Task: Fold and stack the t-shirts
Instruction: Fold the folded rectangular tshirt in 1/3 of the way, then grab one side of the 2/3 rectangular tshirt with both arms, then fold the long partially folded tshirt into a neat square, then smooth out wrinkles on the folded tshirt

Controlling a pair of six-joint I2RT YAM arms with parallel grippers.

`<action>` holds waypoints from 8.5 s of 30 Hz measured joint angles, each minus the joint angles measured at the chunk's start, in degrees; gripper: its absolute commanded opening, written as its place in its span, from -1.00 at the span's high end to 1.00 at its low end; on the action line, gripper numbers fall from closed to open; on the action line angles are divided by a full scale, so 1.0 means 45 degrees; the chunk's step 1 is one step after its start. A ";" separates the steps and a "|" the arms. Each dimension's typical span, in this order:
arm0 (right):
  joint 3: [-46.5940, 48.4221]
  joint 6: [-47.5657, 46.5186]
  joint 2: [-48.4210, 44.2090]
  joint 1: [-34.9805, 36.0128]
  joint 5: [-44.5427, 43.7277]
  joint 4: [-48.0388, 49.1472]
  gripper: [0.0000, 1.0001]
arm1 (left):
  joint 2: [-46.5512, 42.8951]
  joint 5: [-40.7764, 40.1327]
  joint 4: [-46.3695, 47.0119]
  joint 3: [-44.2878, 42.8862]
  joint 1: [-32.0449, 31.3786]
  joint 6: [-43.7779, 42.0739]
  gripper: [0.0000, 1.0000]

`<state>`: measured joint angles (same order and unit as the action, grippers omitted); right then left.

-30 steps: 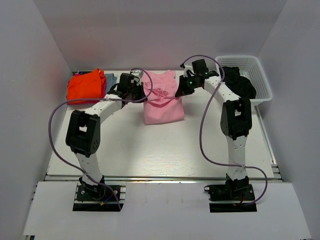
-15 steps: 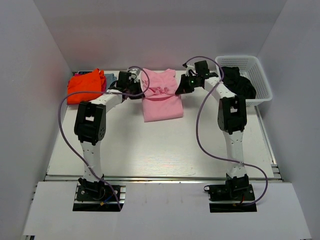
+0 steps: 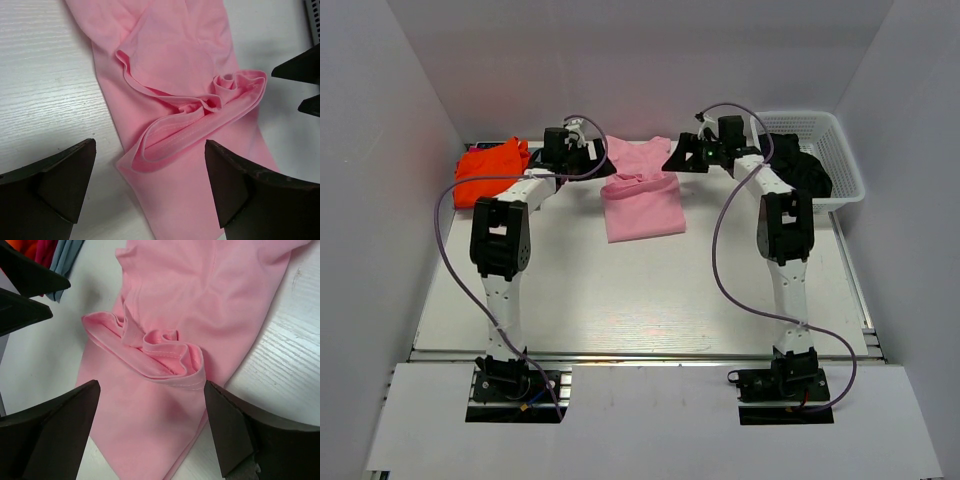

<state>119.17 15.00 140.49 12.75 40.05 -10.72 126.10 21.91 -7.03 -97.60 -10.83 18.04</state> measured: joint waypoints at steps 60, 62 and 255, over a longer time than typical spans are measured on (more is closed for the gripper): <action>-0.8869 0.1889 -0.7412 0.0855 -0.4221 0.4677 -0.81 | -0.5260 -0.1112 0.0024 0.6557 -0.1787 -0.0350 -0.88; -0.9321 0.1851 -0.7368 0.0588 -0.4386 0.4138 -0.81 | -0.5187 -0.1914 -0.0491 0.6567 -0.1729 -0.0214 -0.80; -1.5130 0.1579 -0.8208 0.3536 0.1651 0.4949 -0.81 | -0.9039 0.2497 0.1273 1.2148 -0.1598 0.0243 -1.00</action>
<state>51.09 22.11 103.55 28.67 47.48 11.55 85.43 33.15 -1.30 -42.94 -18.02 19.14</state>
